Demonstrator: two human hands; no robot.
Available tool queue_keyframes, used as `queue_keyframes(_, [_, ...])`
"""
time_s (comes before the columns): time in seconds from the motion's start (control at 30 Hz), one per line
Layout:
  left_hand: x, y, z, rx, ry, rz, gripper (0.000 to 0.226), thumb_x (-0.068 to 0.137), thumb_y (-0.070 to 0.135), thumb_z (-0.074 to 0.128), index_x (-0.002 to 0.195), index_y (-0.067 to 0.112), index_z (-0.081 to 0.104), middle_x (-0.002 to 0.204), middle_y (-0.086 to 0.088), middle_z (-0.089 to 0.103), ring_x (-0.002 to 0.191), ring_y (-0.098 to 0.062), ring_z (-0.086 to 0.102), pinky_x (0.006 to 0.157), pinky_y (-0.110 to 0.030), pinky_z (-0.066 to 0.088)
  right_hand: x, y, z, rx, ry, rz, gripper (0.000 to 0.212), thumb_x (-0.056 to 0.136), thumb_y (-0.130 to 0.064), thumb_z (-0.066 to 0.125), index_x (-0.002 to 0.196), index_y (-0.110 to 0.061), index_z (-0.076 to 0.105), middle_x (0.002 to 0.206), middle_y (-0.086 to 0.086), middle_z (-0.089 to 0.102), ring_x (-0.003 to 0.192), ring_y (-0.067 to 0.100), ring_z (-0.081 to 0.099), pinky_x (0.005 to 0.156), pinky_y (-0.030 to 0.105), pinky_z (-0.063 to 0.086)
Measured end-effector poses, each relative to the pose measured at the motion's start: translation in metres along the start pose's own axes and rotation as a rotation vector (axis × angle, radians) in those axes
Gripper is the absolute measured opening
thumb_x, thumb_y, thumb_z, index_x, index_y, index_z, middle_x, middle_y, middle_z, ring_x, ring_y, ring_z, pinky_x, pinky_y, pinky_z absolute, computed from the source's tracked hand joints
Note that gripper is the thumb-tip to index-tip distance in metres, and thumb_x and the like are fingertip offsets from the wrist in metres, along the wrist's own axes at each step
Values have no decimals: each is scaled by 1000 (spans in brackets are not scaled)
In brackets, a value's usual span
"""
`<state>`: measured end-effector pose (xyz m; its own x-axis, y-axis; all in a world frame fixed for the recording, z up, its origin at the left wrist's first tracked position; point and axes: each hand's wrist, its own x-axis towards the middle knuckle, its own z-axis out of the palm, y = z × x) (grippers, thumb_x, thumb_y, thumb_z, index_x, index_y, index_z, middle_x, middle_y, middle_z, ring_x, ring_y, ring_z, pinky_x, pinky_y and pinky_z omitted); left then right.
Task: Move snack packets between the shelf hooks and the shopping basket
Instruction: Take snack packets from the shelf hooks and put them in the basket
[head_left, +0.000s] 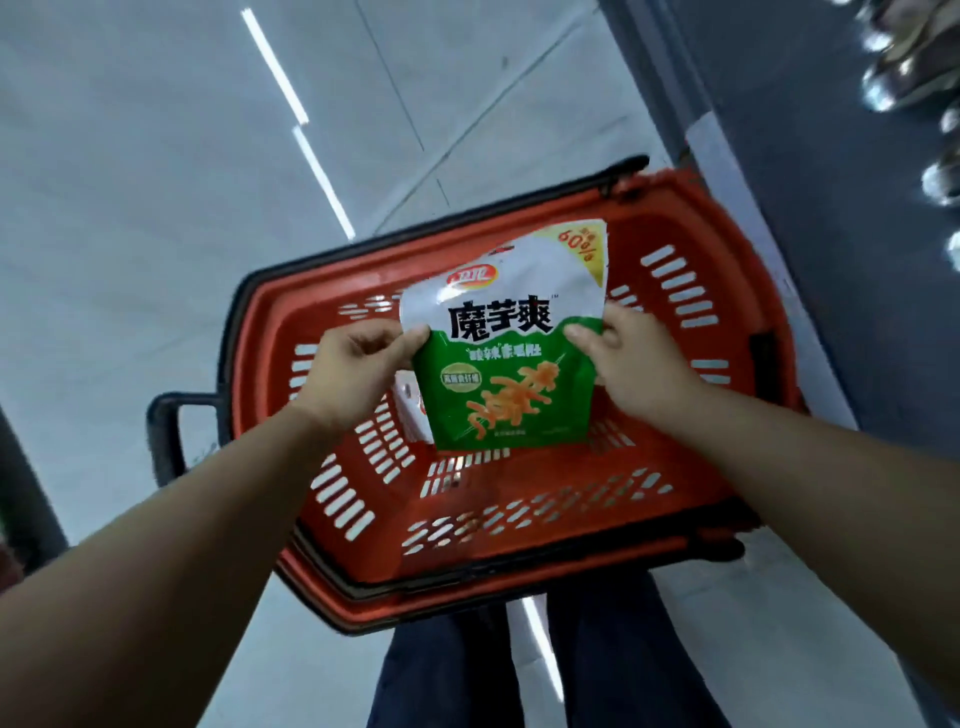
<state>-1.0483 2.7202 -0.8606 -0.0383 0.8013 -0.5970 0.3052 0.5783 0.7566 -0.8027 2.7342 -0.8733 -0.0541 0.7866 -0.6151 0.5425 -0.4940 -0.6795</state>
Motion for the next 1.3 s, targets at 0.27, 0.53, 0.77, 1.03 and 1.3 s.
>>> queue_keyframes(0.27, [-48,146,-56,4,-50,124,33,89,28,64,62,11,62,58,-3,58,54,-15,55,54,-23,45,-73,-120,-74,91,89,-80,5,94,-27,55,94,-29,60,74,17,65,73,38,63,72,58,52])
queue_keyframes(0.53, [-126,335,-117,96,-75,405,32,91,19,62,68,-4,63,62,-5,59,56,-1,55,52,-6,39,-173,-273,-175,174,190,-142,34,92,-29,58,97,3,54,89,37,59,87,53,60,76,60,52])
queue_keyframes(0.77, [-230,525,-144,142,-120,699,23,91,22,62,73,9,71,65,0,70,58,0,61,49,-6,39,-312,-406,-294,146,441,-356,13,93,-22,58,101,-16,66,78,12,73,61,15,66,56,32,56])
queue_keyframes(1.03, [-366,688,-139,114,-245,1005,21,91,24,63,85,7,74,77,-2,74,75,-22,70,72,-35,56,-477,-485,-394,87,825,-509,26,89,-30,62,95,-5,65,86,23,70,82,41,67,76,46,55])
queue_keyframes(1.3, [-464,781,-78,100,-334,1211,8,90,15,64,86,11,70,70,-4,70,50,1,59,44,-12,41,-603,-490,-454,145,1046,-513,21,91,-32,60,92,-11,64,74,21,69,59,27,66,54,33,50])
